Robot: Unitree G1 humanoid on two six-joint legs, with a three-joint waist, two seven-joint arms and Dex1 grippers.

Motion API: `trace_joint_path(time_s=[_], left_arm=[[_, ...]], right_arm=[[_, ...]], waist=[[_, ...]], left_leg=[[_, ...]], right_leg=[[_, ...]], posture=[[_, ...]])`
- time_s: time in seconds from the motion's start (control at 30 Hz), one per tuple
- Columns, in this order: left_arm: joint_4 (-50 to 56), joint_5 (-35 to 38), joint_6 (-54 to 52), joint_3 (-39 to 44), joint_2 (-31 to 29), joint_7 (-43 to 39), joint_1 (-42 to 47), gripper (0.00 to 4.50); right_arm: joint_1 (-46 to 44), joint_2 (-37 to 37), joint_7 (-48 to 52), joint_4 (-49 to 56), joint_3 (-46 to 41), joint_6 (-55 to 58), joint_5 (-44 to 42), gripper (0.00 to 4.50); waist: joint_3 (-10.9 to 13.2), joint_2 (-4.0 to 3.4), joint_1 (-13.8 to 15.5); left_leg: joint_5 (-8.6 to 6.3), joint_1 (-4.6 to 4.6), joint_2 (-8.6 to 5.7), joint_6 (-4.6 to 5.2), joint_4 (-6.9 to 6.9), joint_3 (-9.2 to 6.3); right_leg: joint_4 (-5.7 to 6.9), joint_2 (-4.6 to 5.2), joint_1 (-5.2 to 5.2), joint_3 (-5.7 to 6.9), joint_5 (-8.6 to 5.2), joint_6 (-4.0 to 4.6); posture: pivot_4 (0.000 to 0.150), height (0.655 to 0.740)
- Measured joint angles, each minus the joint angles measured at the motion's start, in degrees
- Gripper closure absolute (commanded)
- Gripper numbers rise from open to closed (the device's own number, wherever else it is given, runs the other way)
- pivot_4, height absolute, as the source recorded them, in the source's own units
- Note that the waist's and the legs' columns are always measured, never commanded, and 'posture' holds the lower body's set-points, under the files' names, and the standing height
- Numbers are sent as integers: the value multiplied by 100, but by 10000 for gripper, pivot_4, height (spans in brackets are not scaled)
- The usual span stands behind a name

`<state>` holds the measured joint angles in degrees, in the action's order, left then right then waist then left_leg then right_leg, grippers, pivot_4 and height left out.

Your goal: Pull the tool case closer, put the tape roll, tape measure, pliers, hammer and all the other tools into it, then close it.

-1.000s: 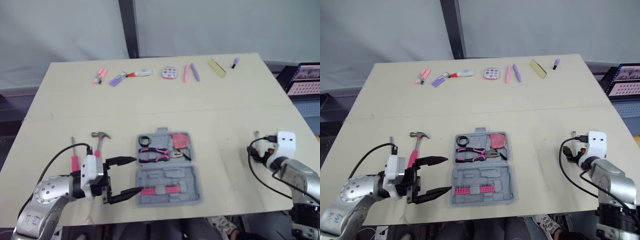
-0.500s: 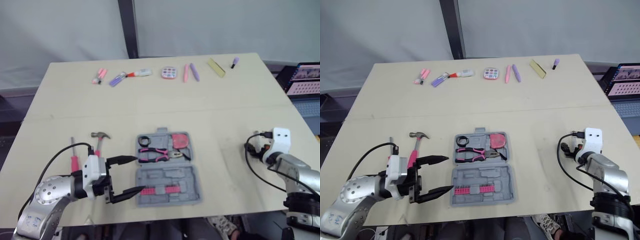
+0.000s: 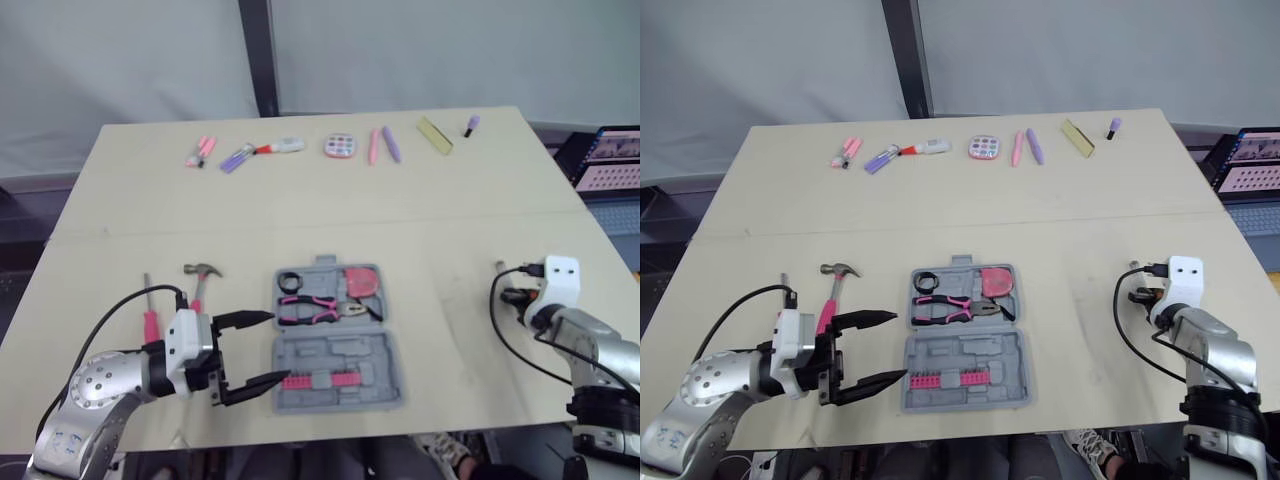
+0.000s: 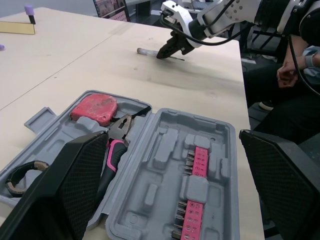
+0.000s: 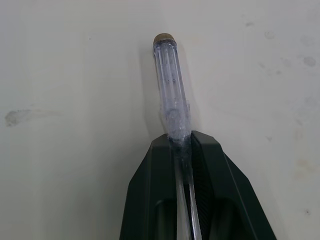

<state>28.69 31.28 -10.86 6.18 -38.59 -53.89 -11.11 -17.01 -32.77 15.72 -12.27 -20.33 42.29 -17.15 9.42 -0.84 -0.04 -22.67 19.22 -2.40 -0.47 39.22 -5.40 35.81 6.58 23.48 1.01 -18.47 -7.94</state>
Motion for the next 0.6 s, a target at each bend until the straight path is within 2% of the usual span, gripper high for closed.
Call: trace_joint_path(time_s=[0.23, 0.37, 0.6], left_arm=[[-13, 1, 0, 0, 7, 11, 44, 0], [-69, 9, -2, 75, 15, 9, 110, 0], [-258, 11, -2, 173, 15, -62, 152, 0]], right_arm=[[99, -2, 1, 243, 0, 174, -11, 44592], [279, -76, 159, 931, 56, 610, -154, 44592], [428, -683, 913, 2353, 700, 1177, -494, 44592]], waist=[[0, 0, -6], [1, -2, -9], [2, -3, -6]], left_leg=[[0, 1, 1, 0, 0, 0], [0, 2, 2, 0, -1, 1], [0, 4, 2, 0, -3, -1]], right_leg=[[-1, 0, 1, -1, 0, 0], [-1, -1, 3, -3, 0, 0], [-9, 0, 4, -3, 0, 0]], posture=[[1500, 7400], [1500, 7400], [1500, 7400]])
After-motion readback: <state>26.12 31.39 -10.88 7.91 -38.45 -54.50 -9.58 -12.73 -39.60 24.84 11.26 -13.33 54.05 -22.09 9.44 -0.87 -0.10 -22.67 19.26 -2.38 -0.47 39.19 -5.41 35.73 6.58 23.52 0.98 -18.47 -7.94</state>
